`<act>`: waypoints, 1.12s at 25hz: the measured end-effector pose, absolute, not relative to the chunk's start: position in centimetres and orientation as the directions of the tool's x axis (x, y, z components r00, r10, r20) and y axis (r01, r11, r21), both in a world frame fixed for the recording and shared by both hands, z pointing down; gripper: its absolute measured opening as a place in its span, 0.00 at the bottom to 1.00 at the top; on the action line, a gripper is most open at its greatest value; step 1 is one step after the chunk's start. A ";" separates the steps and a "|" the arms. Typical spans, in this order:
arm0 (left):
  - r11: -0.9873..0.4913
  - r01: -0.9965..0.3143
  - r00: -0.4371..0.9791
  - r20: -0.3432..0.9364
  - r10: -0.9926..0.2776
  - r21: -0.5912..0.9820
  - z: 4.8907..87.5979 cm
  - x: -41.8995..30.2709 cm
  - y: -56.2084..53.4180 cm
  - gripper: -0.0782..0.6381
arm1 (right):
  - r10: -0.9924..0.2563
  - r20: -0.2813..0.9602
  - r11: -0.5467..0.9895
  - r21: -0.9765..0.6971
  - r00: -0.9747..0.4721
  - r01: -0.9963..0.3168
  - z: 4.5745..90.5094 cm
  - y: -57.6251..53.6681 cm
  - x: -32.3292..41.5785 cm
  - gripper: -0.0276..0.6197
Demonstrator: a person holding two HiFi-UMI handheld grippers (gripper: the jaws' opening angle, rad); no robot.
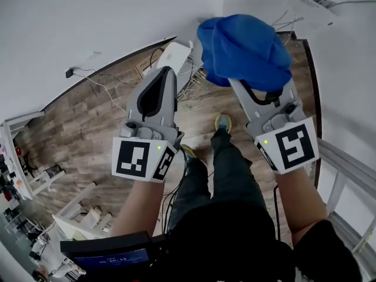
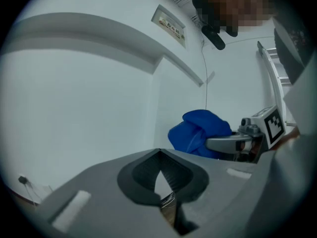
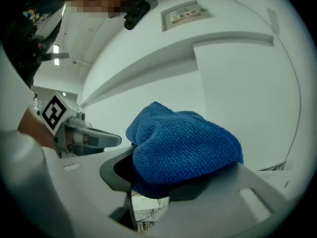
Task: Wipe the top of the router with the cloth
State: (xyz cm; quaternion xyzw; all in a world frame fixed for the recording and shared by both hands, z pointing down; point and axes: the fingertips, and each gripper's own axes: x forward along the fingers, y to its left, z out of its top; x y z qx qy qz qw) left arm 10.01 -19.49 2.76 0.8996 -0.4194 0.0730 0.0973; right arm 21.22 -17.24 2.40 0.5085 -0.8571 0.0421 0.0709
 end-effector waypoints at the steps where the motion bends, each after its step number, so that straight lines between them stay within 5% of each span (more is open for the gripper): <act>1: -0.633 -0.768 0.638 0.208 -0.741 0.099 2.2 10.0 -17.9 0.11 | -0.872 0.147 0.471 -0.010 -0.467 -0.882 1.3 -15.0 21.3 0.31; 8: -0.676 -0.736 0.669 0.127 -0.732 -0.022 -0.5 8.2 -0.6 0.11 | -0.935 0.074 0.346 -0.041 -0.348 -0.937 -0.1 6.8 20.4 0.31; 15: -0.639 -0.769 0.638 0.033 -0.770 -0.032 -5.3 -4.1 25.4 0.11 | -0.939 0.053 0.337 -0.055 -0.340 -0.940 -2.5 32.3 8.0 0.31; 23: -0.523 -0.852 0.523 0.020 -0.852 -0.016 -12.4 -14.4 43.1 0.11 | -0.892 0.078 0.444 -0.024 -0.444 -0.896 -9.7 47.0 -2.1 0.31; 28: -0.470 -0.883 0.470 0.010 -0.883 0.005 -12.4 -15.5 43.5 0.11 | -0.877 0.095 0.470 -0.031 -0.471 -0.882 -10.1 46.5 -2.8 0.30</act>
